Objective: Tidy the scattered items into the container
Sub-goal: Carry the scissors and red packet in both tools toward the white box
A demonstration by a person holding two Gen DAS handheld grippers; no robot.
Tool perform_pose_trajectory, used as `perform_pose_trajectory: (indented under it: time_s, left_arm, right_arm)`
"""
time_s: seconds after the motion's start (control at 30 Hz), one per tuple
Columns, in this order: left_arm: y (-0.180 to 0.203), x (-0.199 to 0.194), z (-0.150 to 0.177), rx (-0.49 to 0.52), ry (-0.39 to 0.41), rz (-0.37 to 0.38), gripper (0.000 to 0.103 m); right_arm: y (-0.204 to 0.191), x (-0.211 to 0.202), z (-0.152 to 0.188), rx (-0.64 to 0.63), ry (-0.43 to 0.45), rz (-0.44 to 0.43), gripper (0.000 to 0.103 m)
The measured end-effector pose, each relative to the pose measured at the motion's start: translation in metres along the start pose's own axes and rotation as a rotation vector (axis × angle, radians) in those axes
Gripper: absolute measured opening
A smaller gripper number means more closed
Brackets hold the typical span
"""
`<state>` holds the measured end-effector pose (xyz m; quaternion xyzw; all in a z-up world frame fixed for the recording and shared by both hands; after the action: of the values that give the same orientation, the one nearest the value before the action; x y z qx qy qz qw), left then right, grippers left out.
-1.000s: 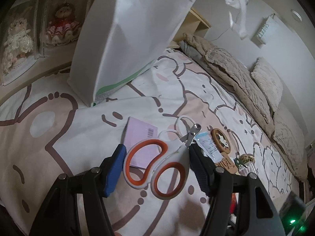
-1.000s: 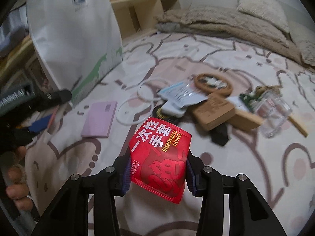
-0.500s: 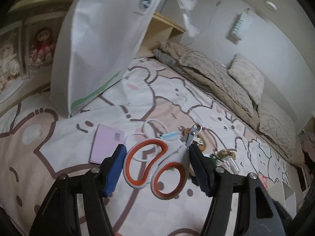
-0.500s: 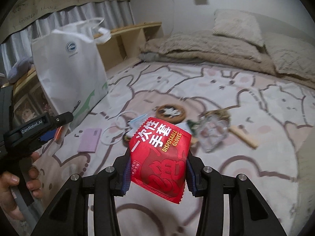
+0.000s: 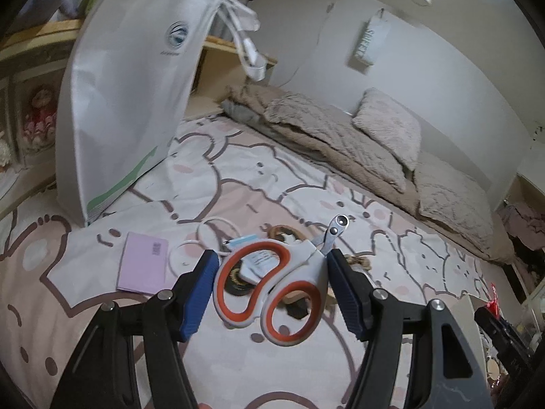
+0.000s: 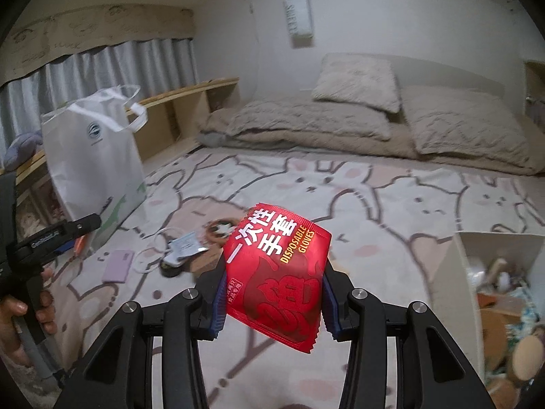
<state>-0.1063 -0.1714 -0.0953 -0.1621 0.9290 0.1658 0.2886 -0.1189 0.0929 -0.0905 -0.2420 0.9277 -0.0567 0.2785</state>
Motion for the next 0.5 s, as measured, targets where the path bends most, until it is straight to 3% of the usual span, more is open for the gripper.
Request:
perform_pose_trajectory:
  time_s: [0.27,0.5]
  left_arm:
    - [0.029,-0.014,0.002,0.049,0.034,0.049,0.065]
    - [0.065,-0.033,0.006,0.103,0.076,0.144,0.065]
  right_arm:
    - [0.038,-0.043,-0.014,0.037,0.092,0.078,0.046]
    - [0.086,-0.089,-0.02,0.135,0.191,0.168,0.046]
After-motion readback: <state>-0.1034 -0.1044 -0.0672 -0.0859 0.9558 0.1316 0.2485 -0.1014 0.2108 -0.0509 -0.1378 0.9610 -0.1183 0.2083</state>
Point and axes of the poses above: each gripper's, at about its wrist camera, not at the fingertips, and x roughly the way its jaws point, y to its right, z to its underside, the point moved 8 cm from there along x, roughly the way its jaws point, and after that the axes turned 11 degrees about -z, right-handed, at the moved point
